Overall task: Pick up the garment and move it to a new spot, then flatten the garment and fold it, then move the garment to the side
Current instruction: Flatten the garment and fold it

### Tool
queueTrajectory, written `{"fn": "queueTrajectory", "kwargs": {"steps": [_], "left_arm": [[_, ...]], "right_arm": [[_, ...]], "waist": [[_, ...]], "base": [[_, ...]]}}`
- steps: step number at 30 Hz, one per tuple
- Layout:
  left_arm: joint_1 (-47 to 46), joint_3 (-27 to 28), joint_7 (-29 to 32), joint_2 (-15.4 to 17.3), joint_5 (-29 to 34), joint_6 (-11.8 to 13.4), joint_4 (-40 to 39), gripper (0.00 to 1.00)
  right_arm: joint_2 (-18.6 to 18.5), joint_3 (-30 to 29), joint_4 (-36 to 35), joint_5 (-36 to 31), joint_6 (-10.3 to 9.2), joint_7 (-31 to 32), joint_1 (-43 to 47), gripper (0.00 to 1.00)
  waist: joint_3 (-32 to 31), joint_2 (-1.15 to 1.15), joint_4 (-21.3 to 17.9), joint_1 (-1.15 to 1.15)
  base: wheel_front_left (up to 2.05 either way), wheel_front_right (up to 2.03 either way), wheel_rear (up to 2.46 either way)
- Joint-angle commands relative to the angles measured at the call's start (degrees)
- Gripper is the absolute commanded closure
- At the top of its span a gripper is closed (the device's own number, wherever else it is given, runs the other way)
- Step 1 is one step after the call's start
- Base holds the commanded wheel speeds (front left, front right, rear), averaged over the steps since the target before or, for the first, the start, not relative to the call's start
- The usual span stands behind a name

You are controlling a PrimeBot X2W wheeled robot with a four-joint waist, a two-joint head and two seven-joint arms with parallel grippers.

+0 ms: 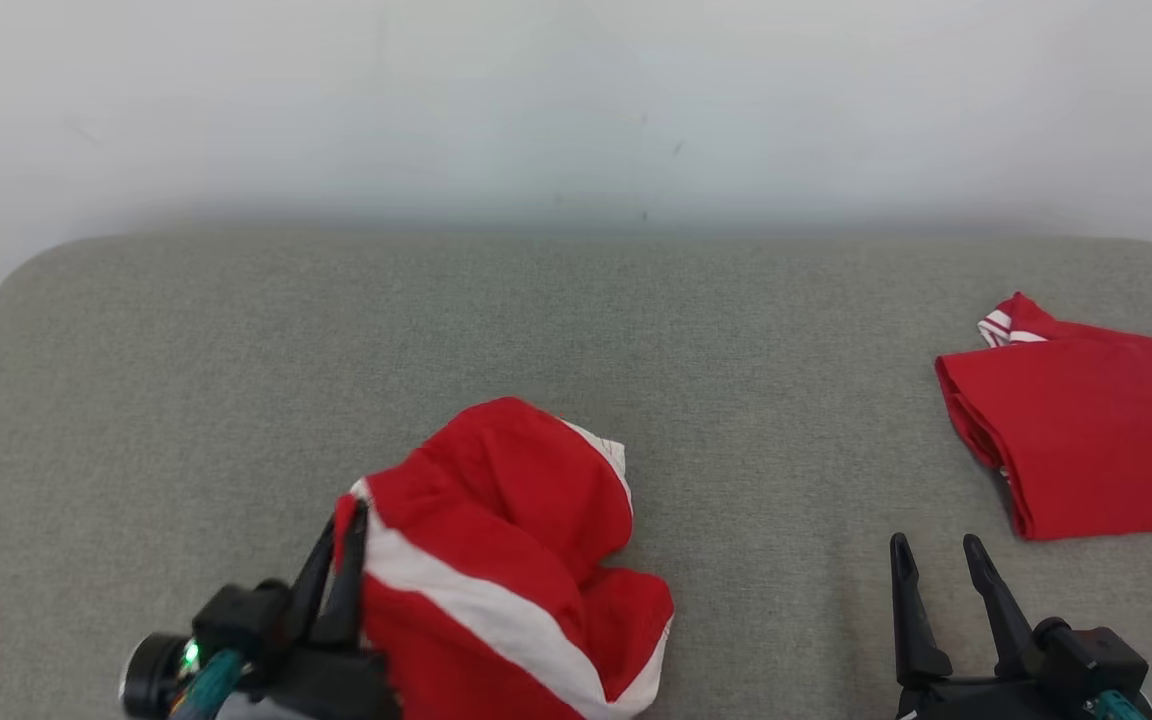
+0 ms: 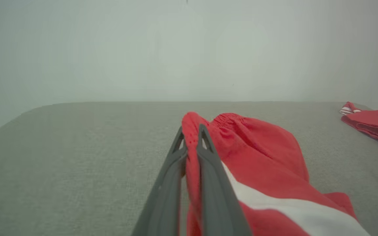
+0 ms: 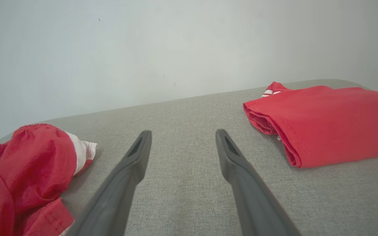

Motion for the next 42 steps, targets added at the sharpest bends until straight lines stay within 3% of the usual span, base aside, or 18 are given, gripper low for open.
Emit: {"fn": "queueTrajectory", "kwargs": {"steps": [1, 8, 9, 10, 11, 20, 26, 42], "left_arm": [[1.78, 0.89, -0.11, 0.21, -0.38, 0.38, -0.59, 1.0], [8.05, 5.63, -0.12, -0.26, -1.85, 0.46, -0.34, 1.0], [8.36, 5.79, -0.13, -0.45, -1.62, 0.26, 0.18, 0.57], [8.6, 6.1, -0.13, -0.82, -1.55, 0.25, 0.62, 0.08], [8.97, 6.21, -0.13, -1.06, -1.55, 0.05, 1.32, 0.0], [9.98, 8.51, -0.13, -1.12, 0.06, -1.77, 0.33, 0.0], [10.15, 7.39, 3.9, 0.78, -1.17, -4.05, 4.64, 0.0], [0.92, 2.11, 7.06, 3.85, -0.6, -8.53, 16.92, 0.0]], "right_arm": [[-0.03, -0.07, 0.38, -0.55, -0.12, -0.02, 0.14, 0.0], [-0.03, 1.81, 3.2, 0.36, -0.12, -0.02, -0.99, 0.0], [-0.04, 2.05, 3.46, 0.49, -0.12, -0.02, -1.2, 0.0], [-0.03, 2.35, 3.75, 0.52, -0.12, -0.02, -1.28, 0.0], [-0.03, 2.61, 3.92, 0.57, -0.12, -0.02, -1.29, 0.0], [-0.02, 4.5, 4.32, 0.61, -0.12, -0.02, -0.15, 0.0], [-0.06, 10.56, 6.59, 0.23, -0.12, -0.01, 0.77, 0.0], [-1.9, 27.12, 25.49, 2.59, -0.12, -0.02, -11.84, 0.0]], "waist": [[0.43, 0.0, 0.55, 0.0], [0.85, 0.0, 1.85, 0.0], [0.82, 0.0, 1.96, 0.0], [0.76, 0.0, 2.11, 0.0], [0.68, 0.0, 2.21, 0.0], [-1.24, 0.0, 2.95, 0.0], [-2.41, 0.0, 2.72, 0.0], [-0.02, 0.0, 2.79, 0.0]], "base": [[0.0, 0.0, 0.0], [0.0, 0.0, 0.0], [0.0, 0.0, 0.0], [0.0, 0.0, 0.0], [0.0, 0.0, 0.0], [0.0, 0.0, 0.0], [0.0, 0.0, 0.0], [0.0, 0.0, 0.0]]}}
